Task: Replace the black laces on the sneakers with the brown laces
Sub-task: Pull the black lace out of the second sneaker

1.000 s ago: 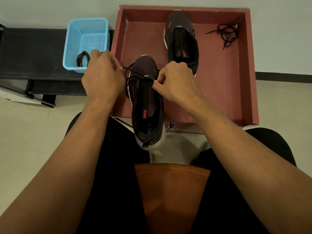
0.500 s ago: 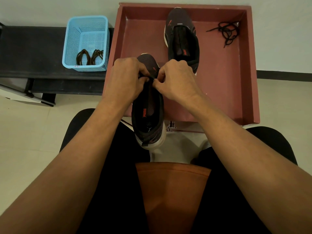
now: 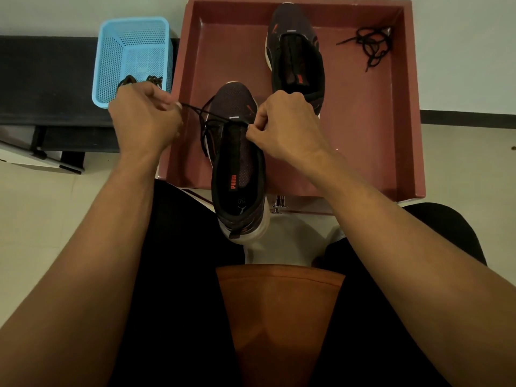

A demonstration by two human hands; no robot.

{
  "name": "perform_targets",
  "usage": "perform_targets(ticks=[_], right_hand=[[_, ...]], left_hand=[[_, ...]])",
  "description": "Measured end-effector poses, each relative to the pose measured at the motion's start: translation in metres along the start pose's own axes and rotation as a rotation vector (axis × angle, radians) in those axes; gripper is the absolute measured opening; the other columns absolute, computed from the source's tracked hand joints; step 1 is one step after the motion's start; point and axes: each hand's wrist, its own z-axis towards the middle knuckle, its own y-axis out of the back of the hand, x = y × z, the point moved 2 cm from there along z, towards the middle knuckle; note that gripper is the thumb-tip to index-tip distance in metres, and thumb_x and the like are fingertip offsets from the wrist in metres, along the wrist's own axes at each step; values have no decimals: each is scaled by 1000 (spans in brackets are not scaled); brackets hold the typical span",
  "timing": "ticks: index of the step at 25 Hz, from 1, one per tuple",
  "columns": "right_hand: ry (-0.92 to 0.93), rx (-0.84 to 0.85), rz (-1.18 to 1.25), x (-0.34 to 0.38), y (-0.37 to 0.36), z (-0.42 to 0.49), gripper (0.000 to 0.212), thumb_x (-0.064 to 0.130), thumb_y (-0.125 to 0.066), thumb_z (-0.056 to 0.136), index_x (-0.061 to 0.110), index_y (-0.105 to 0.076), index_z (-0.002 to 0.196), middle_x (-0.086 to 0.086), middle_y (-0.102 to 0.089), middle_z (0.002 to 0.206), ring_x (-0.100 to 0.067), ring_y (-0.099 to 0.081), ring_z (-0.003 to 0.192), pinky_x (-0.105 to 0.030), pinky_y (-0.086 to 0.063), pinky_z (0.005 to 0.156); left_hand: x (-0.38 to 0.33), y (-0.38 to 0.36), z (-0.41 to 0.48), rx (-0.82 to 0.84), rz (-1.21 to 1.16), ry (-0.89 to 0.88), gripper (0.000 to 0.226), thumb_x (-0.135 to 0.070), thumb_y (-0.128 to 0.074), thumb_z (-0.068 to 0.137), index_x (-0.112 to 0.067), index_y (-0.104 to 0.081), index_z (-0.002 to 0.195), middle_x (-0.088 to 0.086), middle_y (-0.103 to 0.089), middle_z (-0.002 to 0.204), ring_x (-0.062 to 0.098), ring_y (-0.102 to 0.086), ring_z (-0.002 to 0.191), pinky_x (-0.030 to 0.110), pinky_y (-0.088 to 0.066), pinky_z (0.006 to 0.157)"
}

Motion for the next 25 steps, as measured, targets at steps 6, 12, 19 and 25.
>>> perform_targets(ticks=[6, 12, 19, 25], right_hand=[[-4, 7, -2, -1, 2, 0, 12, 35, -74, 89, 26, -75, 82, 9, -66, 74, -16, -70, 78, -35, -60, 73], [-1, 7, -8, 1, -1, 2, 14, 39, -74, 88, 26, -77, 85, 5, -70, 79, -17, -71, 79, -38, -62, 73], [-2, 10, -6, 1, 1, 0, 13, 38, -75, 88, 25, -78, 85, 4, -71, 79, -17, -72, 79, -39, -63, 74], [6, 7, 8, 0, 0, 1, 12, 36, -75, 90, 25, -76, 85, 8, -69, 77, -12, -70, 78, -32, -60, 73]], left_hand=[[-32, -30, -22, 227, 344, -437, 44, -28, -76, 89, -29, -71, 132, 2, -56, 144, 25, -53, 133, 41, -44, 112], [-41, -45, -28, 285, 314, -589, 29, -19, -78, 89, -25, -79, 117, -1, -76, 119, 18, -69, 109, 31, -51, 102], [-41, -44, -24, 210, 273, -507, 10, -20, -78, 89, -22, -82, 98, -4, -77, 97, 13, -70, 89, 20, -55, 87], [-28, -27, -12, 172, 135, -308, 8, -19, -80, 89, -18, -80, 97, -3, -75, 85, 2, -70, 73, 15, -56, 74]])
